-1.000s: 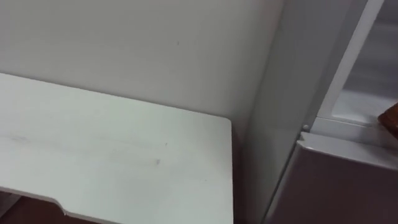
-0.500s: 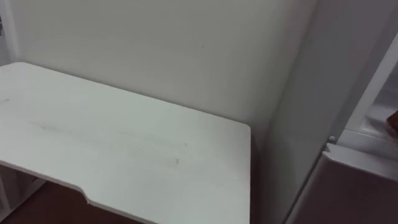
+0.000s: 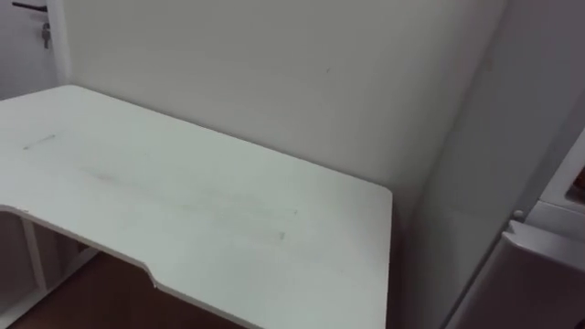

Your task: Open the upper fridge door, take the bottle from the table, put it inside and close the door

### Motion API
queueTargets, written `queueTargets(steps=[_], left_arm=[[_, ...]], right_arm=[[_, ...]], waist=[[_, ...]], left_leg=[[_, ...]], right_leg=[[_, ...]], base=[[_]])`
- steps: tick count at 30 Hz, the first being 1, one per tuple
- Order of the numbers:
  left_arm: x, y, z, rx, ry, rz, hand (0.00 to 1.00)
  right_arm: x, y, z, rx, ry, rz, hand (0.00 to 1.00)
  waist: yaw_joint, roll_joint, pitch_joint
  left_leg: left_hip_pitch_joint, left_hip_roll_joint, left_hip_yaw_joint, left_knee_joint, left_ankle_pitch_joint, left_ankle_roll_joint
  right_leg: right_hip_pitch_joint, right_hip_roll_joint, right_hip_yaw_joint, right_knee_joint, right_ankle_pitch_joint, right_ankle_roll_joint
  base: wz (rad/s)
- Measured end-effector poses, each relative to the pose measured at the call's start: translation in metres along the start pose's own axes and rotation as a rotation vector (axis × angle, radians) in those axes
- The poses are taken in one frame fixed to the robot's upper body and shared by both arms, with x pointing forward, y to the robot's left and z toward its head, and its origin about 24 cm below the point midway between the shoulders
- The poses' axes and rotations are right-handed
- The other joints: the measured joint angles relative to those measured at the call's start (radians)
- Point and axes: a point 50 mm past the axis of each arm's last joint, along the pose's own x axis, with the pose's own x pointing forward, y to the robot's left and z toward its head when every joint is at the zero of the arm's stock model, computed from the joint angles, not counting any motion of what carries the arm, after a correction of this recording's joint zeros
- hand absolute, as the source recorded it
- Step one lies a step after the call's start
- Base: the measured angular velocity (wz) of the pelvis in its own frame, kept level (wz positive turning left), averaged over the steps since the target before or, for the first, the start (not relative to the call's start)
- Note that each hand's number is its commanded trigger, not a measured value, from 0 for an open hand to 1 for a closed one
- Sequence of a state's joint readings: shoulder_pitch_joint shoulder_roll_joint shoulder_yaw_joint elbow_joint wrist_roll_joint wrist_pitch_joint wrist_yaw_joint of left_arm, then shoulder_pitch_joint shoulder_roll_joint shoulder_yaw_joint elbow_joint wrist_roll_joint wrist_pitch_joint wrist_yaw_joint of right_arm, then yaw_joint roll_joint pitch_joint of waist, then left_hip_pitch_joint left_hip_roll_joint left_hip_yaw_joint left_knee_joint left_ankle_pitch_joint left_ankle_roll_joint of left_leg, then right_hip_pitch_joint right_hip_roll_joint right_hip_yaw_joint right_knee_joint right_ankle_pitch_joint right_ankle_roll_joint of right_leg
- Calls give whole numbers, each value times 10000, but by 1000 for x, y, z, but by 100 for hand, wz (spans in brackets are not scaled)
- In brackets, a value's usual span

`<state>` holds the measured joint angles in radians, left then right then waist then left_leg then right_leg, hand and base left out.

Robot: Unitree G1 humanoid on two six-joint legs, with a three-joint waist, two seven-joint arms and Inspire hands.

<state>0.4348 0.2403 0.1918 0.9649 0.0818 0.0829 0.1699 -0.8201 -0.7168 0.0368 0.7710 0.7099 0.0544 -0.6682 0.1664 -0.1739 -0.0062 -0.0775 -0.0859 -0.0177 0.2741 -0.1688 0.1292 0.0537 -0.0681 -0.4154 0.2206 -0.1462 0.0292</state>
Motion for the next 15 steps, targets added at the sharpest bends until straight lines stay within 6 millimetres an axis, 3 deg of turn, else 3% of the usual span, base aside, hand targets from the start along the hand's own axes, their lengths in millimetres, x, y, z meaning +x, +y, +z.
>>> queueTargets(steps=[2, 5, 6, 7, 9, 15], left_arm=[[0, 1, 0, 17, 12, 15, 0], [1, 4, -1, 55, 50, 14, 0], [1, 5, -2, 75, 76, 29, 0], [1, 6, -3, 88, 120, 24, 0], [1, 6, -3, 90, 152, 13, 0], [1, 6, -3, 95, 126, -1, 0]], right_arm=[[0, 1, -1, -208, -57, 182, 100], [0, 1, -2, -321, -69, 326, 96], [1, 1, -2, -321, -69, 358, 75], [0, 1, -2, -340, -69, 394, 67], [1, 1, -2, -347, -57, 410, 0], [3, -3, -7, -377, 102, 253, 0]], waist=[[41, -8, -4], [57, 40, 52], [61, 41, 72], [69, 42, 86], [91, 36, 118], [279, -13, 154]], left_leg=[[21, 10, 11, -6, -2, -3], [45, 14, 11, -2, -3, -7], [44, 17, 9, -2, -11, -19], [44, 20, 8, 3, -33, -61], [51, 24, 9, 8, -28, -82], [142, 52, 9, 11, -6, -133]], right_leg=[[19, 10, 1, -4, 0, 1], [46, 15, 11, -12, 0, 0], [46, 19, 12, -16, 0, 0], [47, 23, 20, -17, 0, 0], [56, 25, 27, -19, -1, 0], [134, 75, 241, -48, -5, -7]], base=[[-4], [0], [0], [0], [0], [-1]])
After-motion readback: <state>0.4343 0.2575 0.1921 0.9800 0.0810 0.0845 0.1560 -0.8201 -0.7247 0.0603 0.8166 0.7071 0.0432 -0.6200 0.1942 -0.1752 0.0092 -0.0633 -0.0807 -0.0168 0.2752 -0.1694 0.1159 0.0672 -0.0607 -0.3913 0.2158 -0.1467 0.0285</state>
